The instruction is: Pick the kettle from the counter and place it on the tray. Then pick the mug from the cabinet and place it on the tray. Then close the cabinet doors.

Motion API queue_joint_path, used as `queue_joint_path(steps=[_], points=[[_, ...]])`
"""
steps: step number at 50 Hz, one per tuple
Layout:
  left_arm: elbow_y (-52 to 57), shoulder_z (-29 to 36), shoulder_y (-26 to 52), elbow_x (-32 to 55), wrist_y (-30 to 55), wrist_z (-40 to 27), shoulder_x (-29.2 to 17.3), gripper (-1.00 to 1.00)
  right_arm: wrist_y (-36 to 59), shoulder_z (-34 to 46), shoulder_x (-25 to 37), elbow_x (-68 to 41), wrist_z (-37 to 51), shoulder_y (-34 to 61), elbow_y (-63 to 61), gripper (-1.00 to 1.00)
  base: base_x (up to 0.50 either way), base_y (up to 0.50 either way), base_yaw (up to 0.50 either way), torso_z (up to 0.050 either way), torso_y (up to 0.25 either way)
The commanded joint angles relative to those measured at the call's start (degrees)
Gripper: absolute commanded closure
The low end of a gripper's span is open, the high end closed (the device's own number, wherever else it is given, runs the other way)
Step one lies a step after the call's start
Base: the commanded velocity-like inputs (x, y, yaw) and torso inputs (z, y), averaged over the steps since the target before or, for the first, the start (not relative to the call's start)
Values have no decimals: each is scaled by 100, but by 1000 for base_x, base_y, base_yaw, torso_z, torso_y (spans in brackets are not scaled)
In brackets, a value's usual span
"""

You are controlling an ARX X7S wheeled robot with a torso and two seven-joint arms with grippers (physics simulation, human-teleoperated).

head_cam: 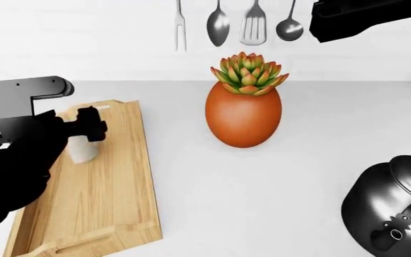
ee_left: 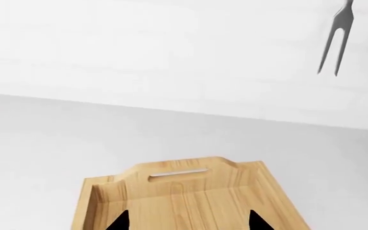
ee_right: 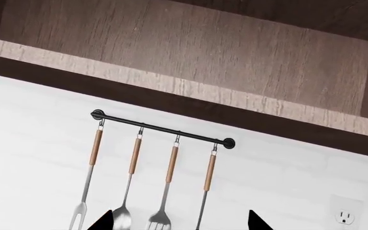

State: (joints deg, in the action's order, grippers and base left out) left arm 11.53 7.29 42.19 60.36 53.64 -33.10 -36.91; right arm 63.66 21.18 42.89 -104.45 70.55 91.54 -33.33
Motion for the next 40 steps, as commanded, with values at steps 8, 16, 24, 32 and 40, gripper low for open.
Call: queue_joint_path(steps=[8, 16, 24, 32, 40], points=[[-5, -66, 5, 90, 1, -47, -26, -100, -41, 44, 11, 7, -10, 3, -8, -100, 0, 0, 0, 0, 0], [90, -170, 85, 245, 91, -128, -90, -100, -62, 59, 18, -1, -2, 17, -12, -100, 0, 0, 0, 0, 0], [623, -628, 611, 1005, 439, -421, -336, -100, -87, 66, 36, -4, 1, 10, -31, -100, 0, 0, 0, 0, 1], [1185, -923, 1760, 2703, 1215, -1156, -685, -100, -126, 45, 103, -73, 34, 3, -76, -100, 0, 0, 0, 0, 0], [1525, -596, 2730, 4457, 1586, -1833, -958, -100, -138, 3, 237, -173, 65, 56, -70, -100, 0, 0, 0, 0, 0]])
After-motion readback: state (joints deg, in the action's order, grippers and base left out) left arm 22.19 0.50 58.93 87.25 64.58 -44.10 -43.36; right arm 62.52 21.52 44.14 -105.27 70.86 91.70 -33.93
